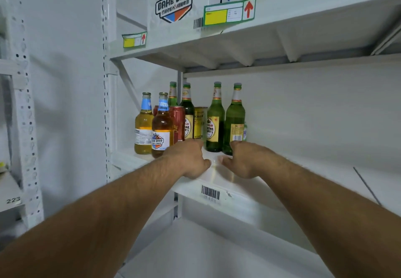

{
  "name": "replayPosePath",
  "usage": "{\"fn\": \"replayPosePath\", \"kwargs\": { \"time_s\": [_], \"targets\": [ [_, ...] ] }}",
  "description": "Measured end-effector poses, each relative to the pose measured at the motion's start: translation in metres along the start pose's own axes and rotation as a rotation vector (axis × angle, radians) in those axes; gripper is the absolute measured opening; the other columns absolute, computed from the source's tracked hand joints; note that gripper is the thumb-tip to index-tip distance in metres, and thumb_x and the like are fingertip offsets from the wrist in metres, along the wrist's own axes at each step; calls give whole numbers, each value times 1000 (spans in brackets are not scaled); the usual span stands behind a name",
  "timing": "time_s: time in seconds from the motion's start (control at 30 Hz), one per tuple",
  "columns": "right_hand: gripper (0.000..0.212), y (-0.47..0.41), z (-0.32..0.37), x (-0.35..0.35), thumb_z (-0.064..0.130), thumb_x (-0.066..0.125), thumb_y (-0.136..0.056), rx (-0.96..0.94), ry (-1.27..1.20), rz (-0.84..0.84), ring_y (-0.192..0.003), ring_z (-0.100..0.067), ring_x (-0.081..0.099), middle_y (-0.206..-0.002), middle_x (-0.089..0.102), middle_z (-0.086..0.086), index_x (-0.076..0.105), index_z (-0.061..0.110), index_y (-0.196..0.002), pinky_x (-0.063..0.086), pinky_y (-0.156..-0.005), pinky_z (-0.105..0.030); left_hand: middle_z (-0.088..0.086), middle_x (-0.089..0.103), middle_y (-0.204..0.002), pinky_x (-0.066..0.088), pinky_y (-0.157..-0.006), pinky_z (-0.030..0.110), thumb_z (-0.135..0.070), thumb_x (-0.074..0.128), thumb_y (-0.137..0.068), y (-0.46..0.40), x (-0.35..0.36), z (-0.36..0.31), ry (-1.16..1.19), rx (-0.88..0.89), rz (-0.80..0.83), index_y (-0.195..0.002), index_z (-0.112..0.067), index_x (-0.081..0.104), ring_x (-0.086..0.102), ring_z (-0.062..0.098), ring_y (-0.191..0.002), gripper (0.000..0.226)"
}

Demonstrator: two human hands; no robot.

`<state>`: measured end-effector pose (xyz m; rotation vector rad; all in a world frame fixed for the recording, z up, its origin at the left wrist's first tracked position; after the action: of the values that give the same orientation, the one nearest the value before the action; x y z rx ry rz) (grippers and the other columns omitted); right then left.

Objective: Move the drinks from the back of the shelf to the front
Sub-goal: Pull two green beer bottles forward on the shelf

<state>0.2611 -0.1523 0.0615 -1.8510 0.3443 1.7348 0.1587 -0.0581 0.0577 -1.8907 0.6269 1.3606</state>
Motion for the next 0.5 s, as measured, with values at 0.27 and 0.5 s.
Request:
{"fn": "replayPosePath", "kwargs": {
  "time_s": [0.27, 0.5],
  "targets": [
    [41, -25, 5, 8, 48, 46, -97, 95, -8, -3, -100, -24, 60, -115, 62, -5, 53, 19, -125, 52, -88, -37, 2, 39, -165, 47, -113, 44, -48, 60, -98, -35, 6, 12, 89, 133, -12, -164, -29, 26, 48, 29, -143, 76],
    [42, -38, 19, 5, 50, 44, -91, 247, -14, -53, -93, -23, 61, -104, 62, -3, 57, 24, -122, 55, -85, -40, 3, 54, -152, 51, -107, 44, -46, 62, -96, -68, 5, 29, 121, 263, 7, -157, -27, 40, 57, 29, -132, 68]
  ]
}}
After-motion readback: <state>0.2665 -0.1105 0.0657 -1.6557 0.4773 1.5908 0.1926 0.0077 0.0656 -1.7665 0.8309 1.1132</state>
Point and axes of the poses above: each hand's wrist, its own y-axis away from the middle knuckle, its own x-axis out of the palm, z = x × y, the point moved 10 cm from there along -y, towards the middle knuckle
